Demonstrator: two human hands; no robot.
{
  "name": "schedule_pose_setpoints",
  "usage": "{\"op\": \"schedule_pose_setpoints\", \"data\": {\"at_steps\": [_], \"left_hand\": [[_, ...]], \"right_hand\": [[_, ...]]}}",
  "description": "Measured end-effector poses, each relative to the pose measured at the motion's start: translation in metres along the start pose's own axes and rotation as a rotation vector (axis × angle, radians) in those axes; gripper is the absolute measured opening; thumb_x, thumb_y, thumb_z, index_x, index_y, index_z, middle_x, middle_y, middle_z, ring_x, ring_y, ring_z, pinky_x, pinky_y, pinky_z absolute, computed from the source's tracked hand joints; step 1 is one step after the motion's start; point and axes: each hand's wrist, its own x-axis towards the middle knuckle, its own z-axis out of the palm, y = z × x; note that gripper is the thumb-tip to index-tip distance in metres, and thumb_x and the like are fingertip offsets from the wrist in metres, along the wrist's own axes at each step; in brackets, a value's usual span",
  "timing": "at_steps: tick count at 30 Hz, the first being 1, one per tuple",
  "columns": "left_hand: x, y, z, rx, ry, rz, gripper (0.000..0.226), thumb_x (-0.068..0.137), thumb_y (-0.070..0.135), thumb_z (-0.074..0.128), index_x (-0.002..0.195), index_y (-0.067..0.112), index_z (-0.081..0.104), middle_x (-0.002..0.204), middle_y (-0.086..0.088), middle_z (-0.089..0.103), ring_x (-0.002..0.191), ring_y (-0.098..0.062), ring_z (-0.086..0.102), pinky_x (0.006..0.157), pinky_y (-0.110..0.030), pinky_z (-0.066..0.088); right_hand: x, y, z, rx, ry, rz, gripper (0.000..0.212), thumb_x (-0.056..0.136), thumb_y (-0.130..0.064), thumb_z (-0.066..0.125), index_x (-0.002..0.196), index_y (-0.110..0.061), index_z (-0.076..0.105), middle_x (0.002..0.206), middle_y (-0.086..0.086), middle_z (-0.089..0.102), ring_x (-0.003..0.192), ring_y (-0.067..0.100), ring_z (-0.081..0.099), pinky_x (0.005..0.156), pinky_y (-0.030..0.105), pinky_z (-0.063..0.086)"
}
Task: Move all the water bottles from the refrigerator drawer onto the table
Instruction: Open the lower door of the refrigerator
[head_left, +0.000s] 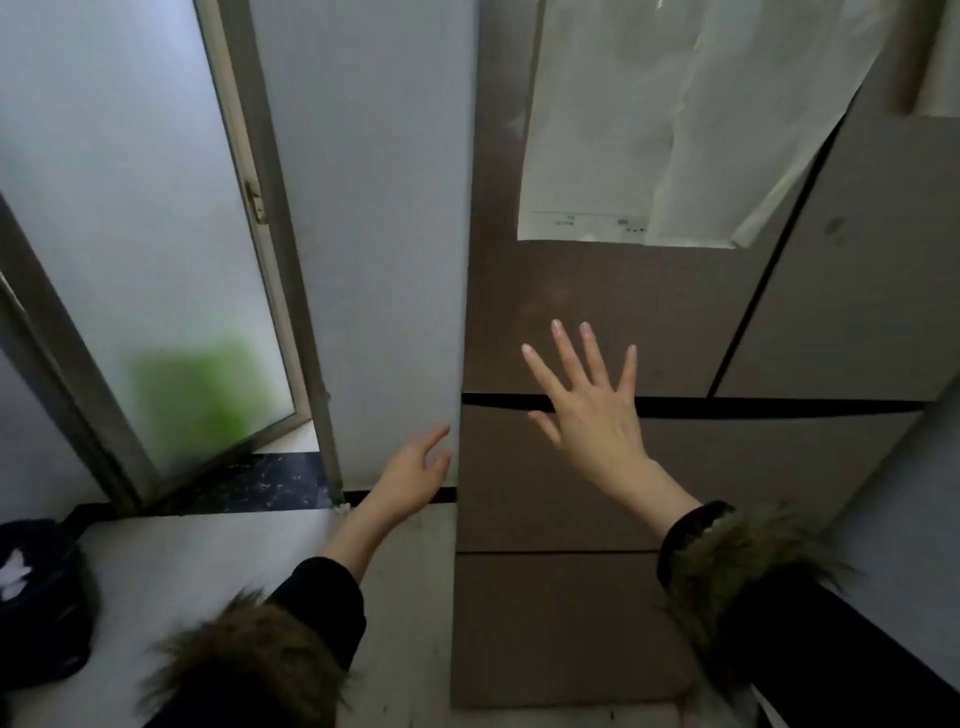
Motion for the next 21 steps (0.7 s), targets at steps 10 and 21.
{"op": "schedule_pose_setpoints", "data": {"at_steps": [10, 21], "left_hand": [[0.051, 0.022, 0.034, -0.427, 0.231, -0.096, 0.045, 0.096, 0.011, 0.044, 0.140, 0.018, 0.037, 0.138, -0.001, 0.046, 0.126, -0.015, 0.043, 0.094, -0.024, 0.040], [0.067, 0.023, 0.031, -0.319, 0.251, -0.122, 0.042, 0.093, 0.020, 0.052, 0.132, 0.011, 0.039, 0.120, -0.001, 0.047, 0.108, -0.013, 0.045, 0.091, -0.028, 0.038]], "right_hand": [[0.033, 0.037, 0.054, 0.014, 0.068, -0.012, 0.076, 0.088, -0.051, 0.044, 0.149, -0.033, 0.003, 0.157, 0.003, -0.008, 0.139, 0.026, -0.029, 0.105, 0.069, -0.007], [0.033, 0.035, 0.055, 0.031, 0.079, 0.007, 0.077, 0.090, -0.050, 0.045, 0.149, -0.033, -0.001, 0.155, 0.001, -0.023, 0.139, 0.025, -0.031, 0.106, 0.070, -0.005]]}}
